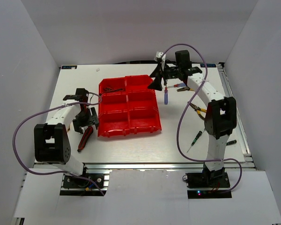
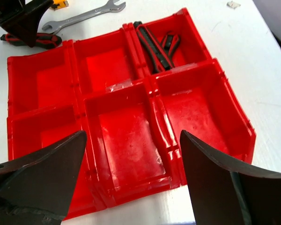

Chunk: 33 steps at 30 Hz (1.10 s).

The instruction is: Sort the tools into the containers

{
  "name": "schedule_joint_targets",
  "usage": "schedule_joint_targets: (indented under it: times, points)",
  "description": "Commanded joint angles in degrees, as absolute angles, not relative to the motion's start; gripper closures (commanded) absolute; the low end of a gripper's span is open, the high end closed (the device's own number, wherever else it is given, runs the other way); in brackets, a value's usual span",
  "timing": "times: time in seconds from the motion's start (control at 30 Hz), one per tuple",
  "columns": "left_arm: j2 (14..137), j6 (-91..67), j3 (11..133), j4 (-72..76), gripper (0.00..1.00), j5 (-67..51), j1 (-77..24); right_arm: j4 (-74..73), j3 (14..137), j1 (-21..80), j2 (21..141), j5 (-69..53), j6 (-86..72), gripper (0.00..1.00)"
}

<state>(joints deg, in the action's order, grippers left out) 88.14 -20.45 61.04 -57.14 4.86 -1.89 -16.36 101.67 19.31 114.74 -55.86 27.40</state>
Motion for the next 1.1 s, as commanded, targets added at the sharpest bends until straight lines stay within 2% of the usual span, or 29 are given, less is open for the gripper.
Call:
schedule_joint_targets:
  times: [0.0,0.2,0.3,0.5,0.77,1.07]
  points:
    - [89.5,-19.8,61.6,-56.8,0.14,6.5,-1.9,-17.1,99.9,18.7,110.1,-57.1,28.6,0.13]
    - [93.2,-17.1,65.9,-57.1,0.15,8.3,-1.6,-19.6,99.4,17.8,110.0,-57.0,30.1,0.13]
    - [96.0,-13.6,67.2,-57.9,0.18,8.0,-1.0,-20.5,99.5,17.4,109.9,-57.3,30.5,0.13]
    - [96.9,-7.5,66.0,-57.2,0.22,4.0,-0.3,-21.5,99.1,16.8,109.5,-57.5,31.0,0.13]
    - [97.4,-3.3,62.3,-53.2,0.23,5.0,-0.2,-23.1,98.9,15.9,109.4,-58.0,31.5,0.13]
    - [101.8,-4.5,59.9,-49.9,0.33,7.0,-0.2,-24.3,98.8,15.1,108.7,-58.4,31.9,0.11]
